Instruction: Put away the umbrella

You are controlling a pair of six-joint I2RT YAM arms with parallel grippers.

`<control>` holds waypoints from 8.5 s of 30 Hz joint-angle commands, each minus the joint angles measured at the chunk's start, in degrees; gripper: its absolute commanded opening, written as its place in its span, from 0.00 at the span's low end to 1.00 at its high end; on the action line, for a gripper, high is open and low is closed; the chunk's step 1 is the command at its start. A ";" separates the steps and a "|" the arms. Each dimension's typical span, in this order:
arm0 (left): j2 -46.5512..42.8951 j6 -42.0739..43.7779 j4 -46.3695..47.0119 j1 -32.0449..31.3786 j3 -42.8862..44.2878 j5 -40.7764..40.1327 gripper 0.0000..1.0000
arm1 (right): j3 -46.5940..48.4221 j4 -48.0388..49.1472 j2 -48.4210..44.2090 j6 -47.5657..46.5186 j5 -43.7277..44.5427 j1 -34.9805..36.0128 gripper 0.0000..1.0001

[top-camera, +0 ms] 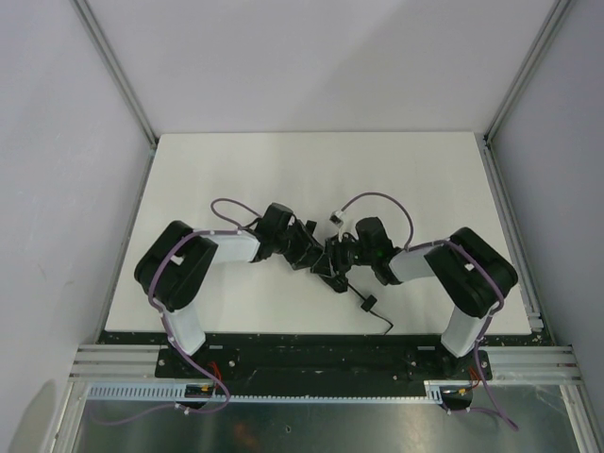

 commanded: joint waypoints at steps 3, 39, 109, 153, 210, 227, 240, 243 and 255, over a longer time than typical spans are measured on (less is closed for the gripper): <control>-0.54 2.67 -4.58 0.84 -3.58 -6.38 0.00 | 1.60 -14.96 -10.32 -4.55 11.10 1.17 0.76; 0.60 2.68 -12.64 1.68 0.67 -5.93 0.62 | 5.79 -17.29 -7.51 -17.87 28.31 9.52 0.00; -37.29 40.98 13.26 1.44 -1.88 32.46 0.82 | 17.48 -39.90 -42.53 -21.29 5.52 0.00 0.00; -27.65 44.70 -5.31 -13.44 8.92 34.02 0.00 | 21.56 -40.42 -42.64 -16.25 3.82 -7.39 0.00; -31.95 63.71 -34.18 -9.21 17.09 10.28 0.00 | 16.51 -39.34 -51.09 -8.58 -21.32 -17.09 0.00; -34.49 64.56 -31.23 -6.54 14.41 5.10 0.46 | 21.62 -44.86 -45.83 -16.55 -9.66 -14.28 0.00; -45.48 20.14 -25.71 5.21 3.20 14.33 0.77 | 27.74 -52.11 -40.78 -28.66 -0.79 -12.53 0.00; -45.31 3.96 -22.65 6.07 -1.46 17.16 0.80 | 28.16 -52.84 -40.23 -29.52 0.52 -11.80 0.00; -45.51 -46.92 5.12 -0.71 -19.16 6.13 0.65 | 28.28 -50.55 -39.43 -29.05 1.27 -8.49 0.00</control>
